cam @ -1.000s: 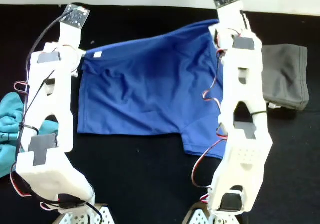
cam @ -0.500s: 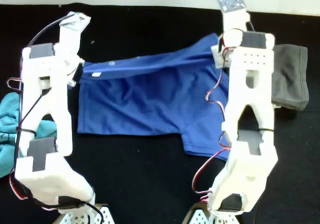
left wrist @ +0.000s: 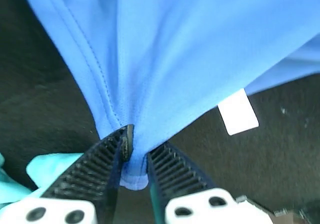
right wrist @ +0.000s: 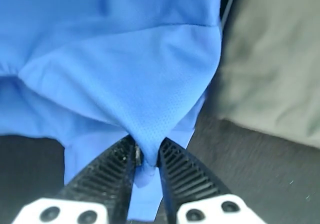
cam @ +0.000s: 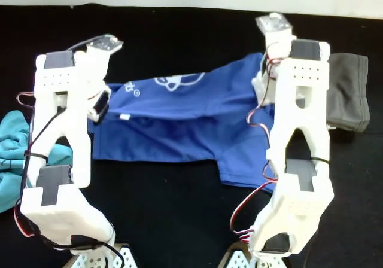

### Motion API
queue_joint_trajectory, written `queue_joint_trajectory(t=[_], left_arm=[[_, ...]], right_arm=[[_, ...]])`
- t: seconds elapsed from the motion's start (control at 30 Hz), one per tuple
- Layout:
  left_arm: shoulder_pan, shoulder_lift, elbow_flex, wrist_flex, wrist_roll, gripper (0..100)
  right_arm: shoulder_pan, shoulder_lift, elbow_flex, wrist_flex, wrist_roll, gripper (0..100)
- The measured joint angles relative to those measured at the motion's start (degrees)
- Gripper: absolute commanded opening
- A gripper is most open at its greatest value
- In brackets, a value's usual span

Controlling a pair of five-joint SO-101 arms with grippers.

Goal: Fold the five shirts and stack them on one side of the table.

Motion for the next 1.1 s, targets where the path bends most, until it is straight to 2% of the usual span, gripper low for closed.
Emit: queue_joint_trajectory(t=[0.1,0.2,0.4,0.57,0.73,0.93,1.1], left_arm=[[0.0,-1.14,5.1,0.09,-1.93,1],[0.0,-4.57,11.69,-3.16,-2.55,1],[0.0,-13.1,23.38,-8.0,-2.64,1],[0.0,-19.25,28.31,-8.44,-2.64,1],[0.0,-19.96,32.88,-12.75,-2.81,1],[0.0,-19.08,37.8,-22.07,-2.81,1],[0.0,-18.46,38.86,-23.56,-2.81,2]], right_arm=[[0.0,-3.43,5.1,0.0,0.0,0.6],[0.0,-10.2,12.31,-1.05,0.0,0.6],[0.0,-26.99,32.88,-4.22,0.0,0.6],[4.48,-38.68,42.55,-4.75,0.09,0.6],[8.44,-40.79,52.31,-9.23,2.64,0.6],[8.79,-40.97,64.88,-19.52,3.96,0.6],[8.88,-41.05,68.57,-22.07,4.04,1.0]])
